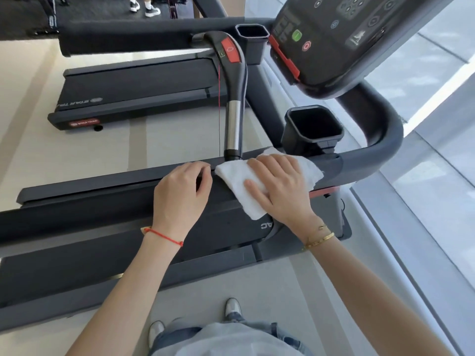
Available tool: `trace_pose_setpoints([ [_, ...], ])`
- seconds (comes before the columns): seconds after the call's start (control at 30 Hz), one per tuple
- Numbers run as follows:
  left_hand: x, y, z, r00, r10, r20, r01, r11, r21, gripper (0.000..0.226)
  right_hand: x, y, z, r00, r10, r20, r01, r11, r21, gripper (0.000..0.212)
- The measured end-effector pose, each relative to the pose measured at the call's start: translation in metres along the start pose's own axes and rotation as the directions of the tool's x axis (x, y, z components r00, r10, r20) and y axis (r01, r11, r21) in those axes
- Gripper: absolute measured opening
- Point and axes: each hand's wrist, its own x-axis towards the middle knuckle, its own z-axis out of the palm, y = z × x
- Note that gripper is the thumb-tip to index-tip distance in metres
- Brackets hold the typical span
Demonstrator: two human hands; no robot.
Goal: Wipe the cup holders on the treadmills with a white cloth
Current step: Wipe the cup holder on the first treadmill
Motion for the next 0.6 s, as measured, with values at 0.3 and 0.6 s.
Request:
trace_pose_setpoints([
  [0.3, 0.01, 0.042, 0.025, 0.998, 0.048, 0.03, -0.047, 0.999, -0.02, 0.018, -0.023, 0.082, -0.021, 0.984, 0.159, -0.076, -0.163, 0.985, -0.055, 0.031],
  [0.6, 0.006, 0.04, 0.026, 0.996, 0.084, 0.019, -0.084, 0.996, 0.006, 0.017, -0.015, 0.028, -0.009, 0.975, 0.217, -0.053, -0.217, 0.976, 0.008, 0.027],
])
